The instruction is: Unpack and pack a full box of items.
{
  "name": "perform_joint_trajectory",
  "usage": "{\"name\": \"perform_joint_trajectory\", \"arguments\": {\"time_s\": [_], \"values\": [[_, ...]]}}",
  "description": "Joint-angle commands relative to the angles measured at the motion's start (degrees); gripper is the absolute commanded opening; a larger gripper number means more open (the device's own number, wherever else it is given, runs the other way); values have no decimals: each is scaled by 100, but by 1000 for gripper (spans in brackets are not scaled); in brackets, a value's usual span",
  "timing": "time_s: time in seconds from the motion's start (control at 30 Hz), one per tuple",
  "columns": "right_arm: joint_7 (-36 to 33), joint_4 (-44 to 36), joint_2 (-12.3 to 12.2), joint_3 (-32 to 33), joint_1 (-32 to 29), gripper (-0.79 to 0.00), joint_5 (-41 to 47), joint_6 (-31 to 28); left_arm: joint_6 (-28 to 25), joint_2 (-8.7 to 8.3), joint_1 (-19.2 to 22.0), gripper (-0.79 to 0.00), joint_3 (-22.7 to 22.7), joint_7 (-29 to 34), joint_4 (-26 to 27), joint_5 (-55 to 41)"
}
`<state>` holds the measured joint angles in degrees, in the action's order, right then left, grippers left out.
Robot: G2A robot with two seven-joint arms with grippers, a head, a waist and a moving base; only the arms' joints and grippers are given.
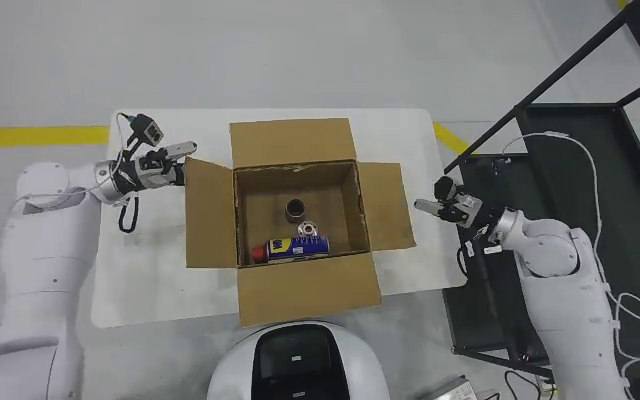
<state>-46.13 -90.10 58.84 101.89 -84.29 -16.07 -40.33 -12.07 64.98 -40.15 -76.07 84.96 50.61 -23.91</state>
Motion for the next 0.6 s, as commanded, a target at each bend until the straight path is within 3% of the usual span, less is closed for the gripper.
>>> {"name": "perform_joint_trajectory", "arguments": {"time_s": [0.0,0.3,0.57], "values": [[29,317,-15,-7,58,0,46,3,65,43,50,0,237,-21,142,99],[-265,1426,-34,-556,595,0,375,-91,127,274,430,0,1172,-114,170,377],[-1146,2183,-43,-1266,1138,0,947,-591,97,420,702,0,1591,-116,-170,292]]}}
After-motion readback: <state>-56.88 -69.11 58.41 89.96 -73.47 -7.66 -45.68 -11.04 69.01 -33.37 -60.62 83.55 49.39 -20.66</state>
